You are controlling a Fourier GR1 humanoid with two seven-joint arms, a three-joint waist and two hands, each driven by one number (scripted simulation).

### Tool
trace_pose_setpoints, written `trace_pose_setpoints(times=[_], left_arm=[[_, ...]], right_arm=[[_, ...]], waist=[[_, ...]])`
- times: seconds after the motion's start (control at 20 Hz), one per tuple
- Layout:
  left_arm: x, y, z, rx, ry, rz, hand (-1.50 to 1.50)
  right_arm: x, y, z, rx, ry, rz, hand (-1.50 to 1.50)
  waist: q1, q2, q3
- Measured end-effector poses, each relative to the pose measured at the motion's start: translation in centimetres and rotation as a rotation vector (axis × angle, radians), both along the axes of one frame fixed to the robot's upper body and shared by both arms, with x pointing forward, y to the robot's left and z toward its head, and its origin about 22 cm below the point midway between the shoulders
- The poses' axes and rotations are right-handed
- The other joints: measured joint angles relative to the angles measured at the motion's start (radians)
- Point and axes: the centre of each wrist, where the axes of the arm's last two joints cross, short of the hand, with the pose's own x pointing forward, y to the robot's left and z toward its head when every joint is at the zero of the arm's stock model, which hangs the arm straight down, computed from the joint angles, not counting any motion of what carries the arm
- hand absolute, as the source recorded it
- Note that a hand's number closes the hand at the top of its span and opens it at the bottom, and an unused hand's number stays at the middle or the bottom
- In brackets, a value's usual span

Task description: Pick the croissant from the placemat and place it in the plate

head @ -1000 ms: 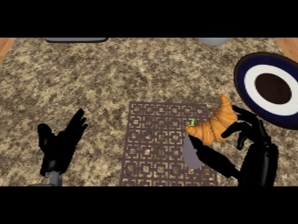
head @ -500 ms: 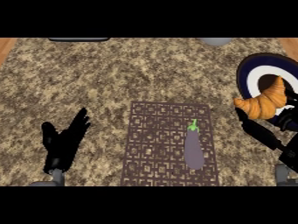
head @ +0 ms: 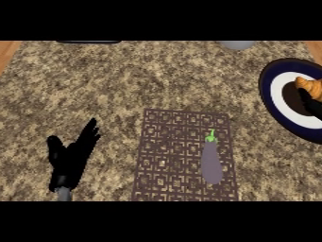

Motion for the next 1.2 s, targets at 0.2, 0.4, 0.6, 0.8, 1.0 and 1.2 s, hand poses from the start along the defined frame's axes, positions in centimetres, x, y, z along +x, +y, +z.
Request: trace_pose_setpoints(times=[0.2, 0.4, 0.6, 0.8, 1.0, 1.2], left_arm=[[0.3, 0.4, -0.4, 0.000, 0.001, -0.003, 0.00], [1.0, 0.1, 0.5, 0.000, -0.001, -0.010, 0.00], [1.6, 0.0, 0.6, -0.002, -0.009, -0.037, 0.00], [1.6, -0.8, 0.7, -0.006, -0.013, -0.051, 0.00], [1.8, -0.5, 0.9, -0.001, -0.017, -0.050, 0.00], [1.4, -0.1, 0.7, -0.002, -0.018, -0.045, 0.00]], right_arm=[[1.7, -3.4, -0.3, 0.007, -0.010, -0.005, 1.50], [2.8, -5.7, -0.8, 0.027, 0.022, -0.022, 1.50], [2.3, -7.9, -1.4, 0.028, 0.225, -0.013, -1.50], [2.4, -9.0, -1.3, 0.047, 0.326, 0.062, -1.50], [3.0, -9.0, -0.9, 0.079, 0.297, 0.150, -1.50], [3.0, -8.9, -1.2, 0.140, 0.153, 0.206, -1.50]], waist=[[0.003, 0.002, 0.000], [0.017, 0.007, 0.000], [0.036, 0.017, 0.000], [0.048, 0.021, 0.003], [0.051, 0.023, 0.005], [0.045, 0.021, 0.006]])
